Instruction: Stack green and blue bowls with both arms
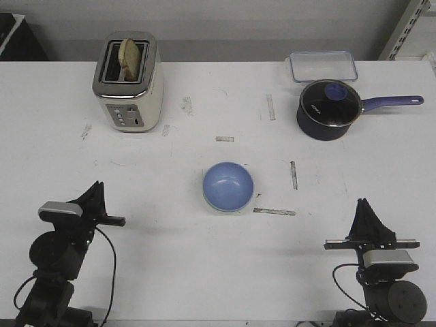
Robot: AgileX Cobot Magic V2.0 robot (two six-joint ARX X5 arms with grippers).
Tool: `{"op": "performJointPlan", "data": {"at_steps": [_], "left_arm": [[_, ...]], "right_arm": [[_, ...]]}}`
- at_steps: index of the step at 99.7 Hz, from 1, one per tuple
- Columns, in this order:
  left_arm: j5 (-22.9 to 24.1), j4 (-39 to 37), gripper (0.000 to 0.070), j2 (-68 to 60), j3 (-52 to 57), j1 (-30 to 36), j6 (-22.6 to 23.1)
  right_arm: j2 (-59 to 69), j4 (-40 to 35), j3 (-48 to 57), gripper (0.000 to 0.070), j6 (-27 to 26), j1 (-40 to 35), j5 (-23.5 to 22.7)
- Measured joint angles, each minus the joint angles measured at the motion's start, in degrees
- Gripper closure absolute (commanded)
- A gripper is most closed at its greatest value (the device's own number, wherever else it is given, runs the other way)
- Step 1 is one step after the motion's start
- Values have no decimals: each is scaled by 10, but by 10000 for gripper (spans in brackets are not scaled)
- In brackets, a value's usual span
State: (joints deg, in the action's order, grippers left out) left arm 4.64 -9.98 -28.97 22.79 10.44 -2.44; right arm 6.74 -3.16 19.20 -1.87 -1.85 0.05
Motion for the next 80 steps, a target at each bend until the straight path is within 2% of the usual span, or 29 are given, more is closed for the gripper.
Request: {"op": "performJointPlan", "data": {"at_steps": [25,71,80], "left_arm": [[0,43,699,105,-19,-5,0],[0,45,699,193,-20,-6,1],[-1,40,699,208,-29,-14,18]], "right_arm": [[0,0,0,688,0,0,0],[0,0,0,688,0,0,0],[0,0,0,688,0,0,0]]}}
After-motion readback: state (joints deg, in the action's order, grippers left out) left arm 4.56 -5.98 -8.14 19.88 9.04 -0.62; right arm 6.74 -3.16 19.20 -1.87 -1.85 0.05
